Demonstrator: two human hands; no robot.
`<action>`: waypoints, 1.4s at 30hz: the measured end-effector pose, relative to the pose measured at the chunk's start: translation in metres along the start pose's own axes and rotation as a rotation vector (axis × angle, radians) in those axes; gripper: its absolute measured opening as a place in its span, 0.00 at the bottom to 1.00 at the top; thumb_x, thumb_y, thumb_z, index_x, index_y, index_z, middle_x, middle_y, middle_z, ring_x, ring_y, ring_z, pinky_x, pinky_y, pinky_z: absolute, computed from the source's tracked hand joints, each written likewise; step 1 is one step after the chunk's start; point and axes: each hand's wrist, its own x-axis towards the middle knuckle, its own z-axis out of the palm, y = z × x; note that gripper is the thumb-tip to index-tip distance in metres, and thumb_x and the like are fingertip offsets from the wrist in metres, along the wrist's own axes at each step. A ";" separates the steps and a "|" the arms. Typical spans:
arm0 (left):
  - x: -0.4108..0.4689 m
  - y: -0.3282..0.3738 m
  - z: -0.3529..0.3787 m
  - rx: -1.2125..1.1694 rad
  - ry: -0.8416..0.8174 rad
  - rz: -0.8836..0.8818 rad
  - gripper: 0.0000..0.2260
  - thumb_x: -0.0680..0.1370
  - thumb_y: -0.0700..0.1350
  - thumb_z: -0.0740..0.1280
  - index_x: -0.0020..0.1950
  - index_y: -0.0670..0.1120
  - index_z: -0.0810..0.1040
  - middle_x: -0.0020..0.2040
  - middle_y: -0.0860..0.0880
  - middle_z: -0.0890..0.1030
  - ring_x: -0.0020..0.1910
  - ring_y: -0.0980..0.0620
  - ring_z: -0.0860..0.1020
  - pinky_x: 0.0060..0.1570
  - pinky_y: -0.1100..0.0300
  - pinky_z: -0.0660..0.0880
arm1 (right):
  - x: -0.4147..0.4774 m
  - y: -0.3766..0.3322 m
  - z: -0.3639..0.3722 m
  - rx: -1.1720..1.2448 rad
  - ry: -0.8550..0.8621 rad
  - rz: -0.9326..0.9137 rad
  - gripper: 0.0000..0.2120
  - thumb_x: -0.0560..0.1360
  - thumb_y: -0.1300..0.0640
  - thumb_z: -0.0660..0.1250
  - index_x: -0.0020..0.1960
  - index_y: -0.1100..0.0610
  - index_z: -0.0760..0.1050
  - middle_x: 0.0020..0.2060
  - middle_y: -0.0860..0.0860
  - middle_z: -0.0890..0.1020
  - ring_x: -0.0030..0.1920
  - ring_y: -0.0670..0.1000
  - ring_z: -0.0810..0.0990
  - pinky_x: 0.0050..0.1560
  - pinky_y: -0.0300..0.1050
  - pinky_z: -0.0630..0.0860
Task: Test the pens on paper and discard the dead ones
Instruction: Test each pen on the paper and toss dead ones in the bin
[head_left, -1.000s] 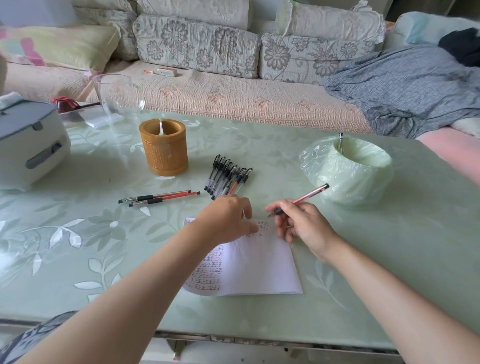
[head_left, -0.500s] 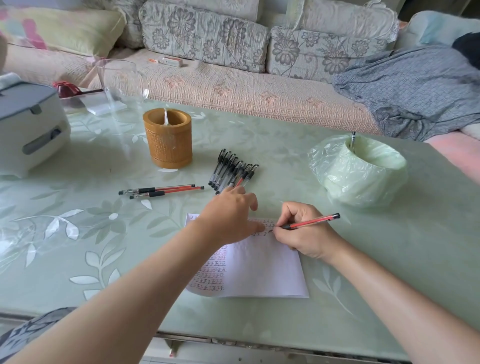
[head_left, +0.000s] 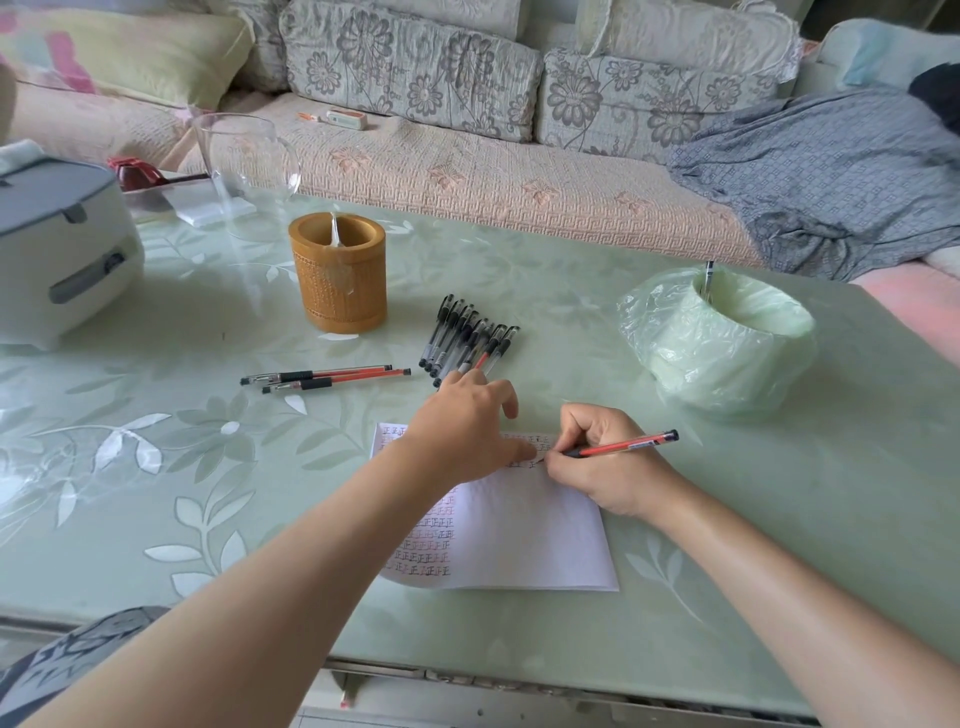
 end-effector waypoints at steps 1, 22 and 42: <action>0.000 0.000 0.000 -0.001 0.000 -0.007 0.24 0.68 0.62 0.74 0.58 0.51 0.76 0.55 0.49 0.72 0.58 0.48 0.68 0.58 0.52 0.72 | 0.000 0.000 0.001 -0.008 -0.002 0.000 0.10 0.64 0.61 0.68 0.30 0.57 0.67 0.26 0.47 0.68 0.29 0.47 0.64 0.30 0.42 0.58; -0.001 0.002 -0.001 -0.015 -0.005 -0.028 0.24 0.68 0.62 0.74 0.58 0.51 0.76 0.55 0.48 0.73 0.58 0.47 0.68 0.59 0.52 0.72 | -0.001 0.005 0.001 -0.025 -0.007 -0.040 0.09 0.63 0.62 0.67 0.32 0.61 0.66 0.28 0.51 0.67 0.30 0.48 0.64 0.32 0.45 0.58; -0.002 0.003 -0.001 -0.017 -0.002 -0.028 0.24 0.69 0.61 0.74 0.58 0.51 0.75 0.56 0.48 0.72 0.59 0.47 0.68 0.59 0.53 0.72 | 0.000 0.004 0.002 -0.026 -0.016 -0.055 0.08 0.63 0.63 0.67 0.32 0.63 0.68 0.28 0.50 0.68 0.30 0.47 0.65 0.32 0.44 0.59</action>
